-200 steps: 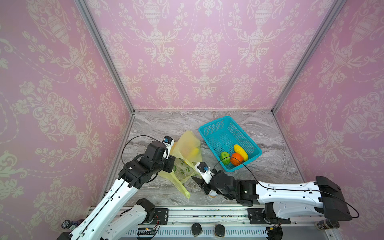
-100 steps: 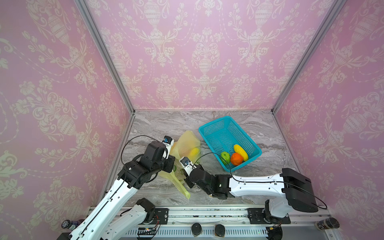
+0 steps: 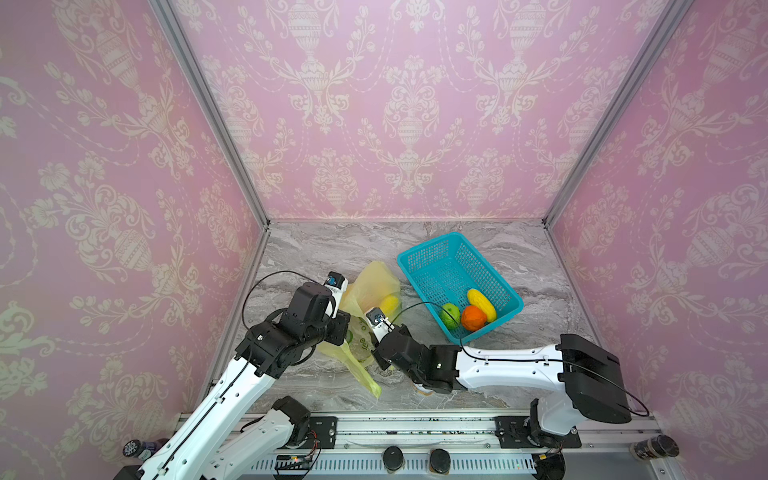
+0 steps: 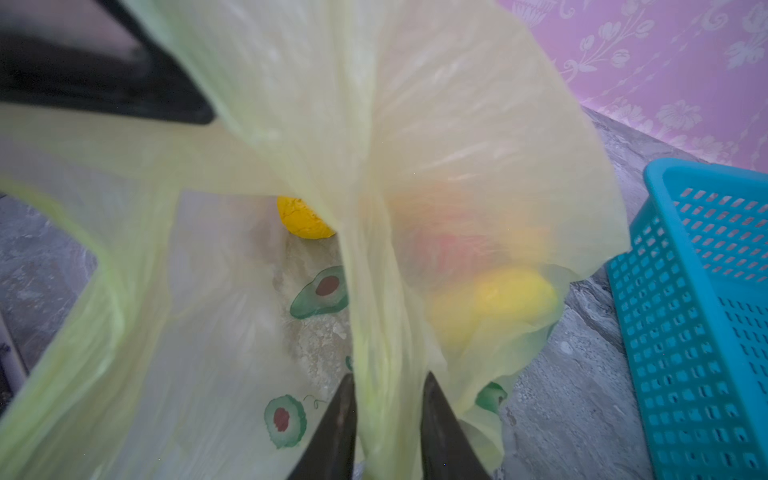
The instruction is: Untie the knot of the plastic bag and take out the fruit
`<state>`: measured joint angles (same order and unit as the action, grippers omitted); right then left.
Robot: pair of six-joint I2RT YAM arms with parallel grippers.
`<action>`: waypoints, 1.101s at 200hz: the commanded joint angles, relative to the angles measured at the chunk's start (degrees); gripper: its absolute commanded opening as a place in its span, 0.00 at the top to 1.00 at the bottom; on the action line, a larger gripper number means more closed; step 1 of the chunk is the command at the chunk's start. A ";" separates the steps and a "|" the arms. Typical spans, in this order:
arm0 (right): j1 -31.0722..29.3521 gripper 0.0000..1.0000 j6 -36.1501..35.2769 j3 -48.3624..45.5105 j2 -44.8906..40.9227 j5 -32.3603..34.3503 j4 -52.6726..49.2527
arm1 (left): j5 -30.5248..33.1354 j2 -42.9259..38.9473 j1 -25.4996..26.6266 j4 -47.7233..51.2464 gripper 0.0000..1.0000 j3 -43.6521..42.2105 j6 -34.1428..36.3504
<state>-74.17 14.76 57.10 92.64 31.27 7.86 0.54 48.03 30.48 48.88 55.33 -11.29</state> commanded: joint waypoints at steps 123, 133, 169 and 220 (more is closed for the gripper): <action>0.78 0.44 4.39 15.73 10.98 26.04 -19.70 | -0.25 -0.14 -0.60 0.14 1.00 -0.49 -0.22; 1.66 0.65 4.26 15.95 10.62 27.30 -20.26 | -0.21 -0.28 -0.60 0.13 1.00 -0.49 -0.22; 4.73 1.00 4.09 14.95 6.11 30.88 -21.22 | 0.14 -0.93 -0.60 0.17 1.00 -0.49 -0.31; 9.59 1.00 4.48 13.15 -0.87 34.54 -21.80 | 0.21 -0.63 -0.60 0.25 1.00 -0.49 -0.31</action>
<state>-68.29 17.10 71.61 94.87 58.65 -10.13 -2.31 48.10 30.61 46.41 55.31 -11.27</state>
